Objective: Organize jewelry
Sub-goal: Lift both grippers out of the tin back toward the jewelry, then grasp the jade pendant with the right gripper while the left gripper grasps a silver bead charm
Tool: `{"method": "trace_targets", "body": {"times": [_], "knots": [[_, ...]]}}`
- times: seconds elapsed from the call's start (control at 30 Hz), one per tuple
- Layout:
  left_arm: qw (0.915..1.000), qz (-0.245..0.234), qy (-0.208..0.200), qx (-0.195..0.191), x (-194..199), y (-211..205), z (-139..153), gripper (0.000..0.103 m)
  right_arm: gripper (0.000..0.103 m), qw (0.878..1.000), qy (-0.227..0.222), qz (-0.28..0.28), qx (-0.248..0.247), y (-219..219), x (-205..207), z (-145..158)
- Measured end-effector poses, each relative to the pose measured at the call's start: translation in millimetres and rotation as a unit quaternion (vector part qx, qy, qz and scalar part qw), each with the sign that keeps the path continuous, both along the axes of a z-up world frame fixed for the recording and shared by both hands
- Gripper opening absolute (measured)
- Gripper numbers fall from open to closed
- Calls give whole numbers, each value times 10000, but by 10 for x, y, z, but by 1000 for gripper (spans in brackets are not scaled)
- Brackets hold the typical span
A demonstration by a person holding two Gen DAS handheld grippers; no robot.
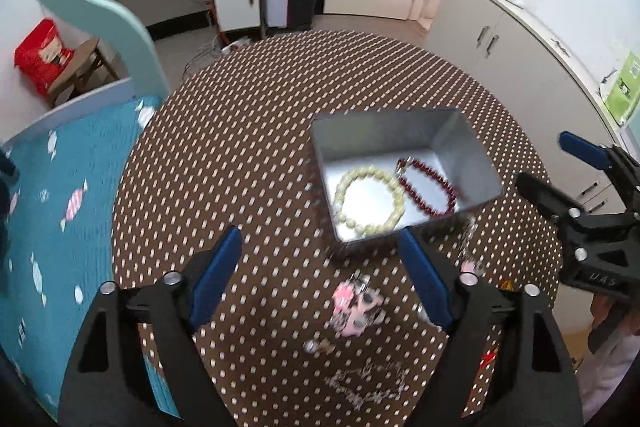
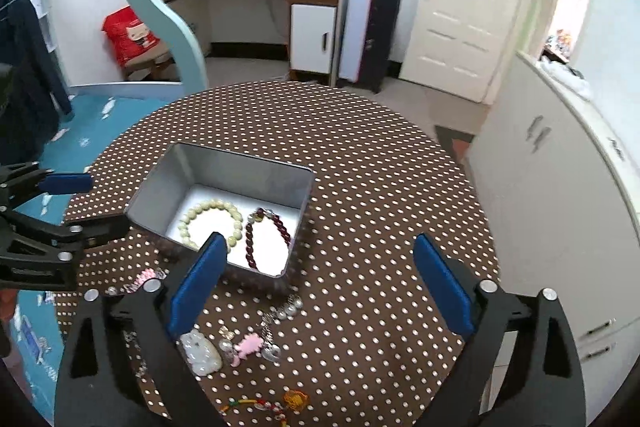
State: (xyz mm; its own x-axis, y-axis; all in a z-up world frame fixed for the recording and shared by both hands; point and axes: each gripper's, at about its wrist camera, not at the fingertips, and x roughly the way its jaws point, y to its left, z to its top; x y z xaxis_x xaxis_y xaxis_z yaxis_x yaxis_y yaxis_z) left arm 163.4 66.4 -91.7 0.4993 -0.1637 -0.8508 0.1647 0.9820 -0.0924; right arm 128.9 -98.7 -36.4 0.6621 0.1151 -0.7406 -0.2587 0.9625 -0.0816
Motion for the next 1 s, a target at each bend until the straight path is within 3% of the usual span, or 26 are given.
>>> {"method": "trace_targets", "body": {"times": [0.1,0.3,0.5,0.6,0.7,0.77,1.0], "knots": [[9999,67,73,-28,-137,98,-67,90,95,9998,-60,112,124,-4,-135,-25],[9995,104,275,-96,-413,235,-241,90,95,9983,51,515,279,108,-424,-213],[9992,185,362,-59,-666,319,-409,90,94,9877,323,1201,949,251,-635,-390],[9988,263,369,-162,-746,355,-451,90,81,9807,543,1452,1190,314,-692,-491],[9986,285,349,-258,-814,371,-464,89,74,9767,762,1592,1219,391,-704,-596],[9986,249,328,-319,-854,339,-467,84,64,9751,901,1614,1223,432,-677,-651],[9986,83,384,-343,-837,238,-517,80,57,9792,1043,1489,902,535,-573,-760]]}}
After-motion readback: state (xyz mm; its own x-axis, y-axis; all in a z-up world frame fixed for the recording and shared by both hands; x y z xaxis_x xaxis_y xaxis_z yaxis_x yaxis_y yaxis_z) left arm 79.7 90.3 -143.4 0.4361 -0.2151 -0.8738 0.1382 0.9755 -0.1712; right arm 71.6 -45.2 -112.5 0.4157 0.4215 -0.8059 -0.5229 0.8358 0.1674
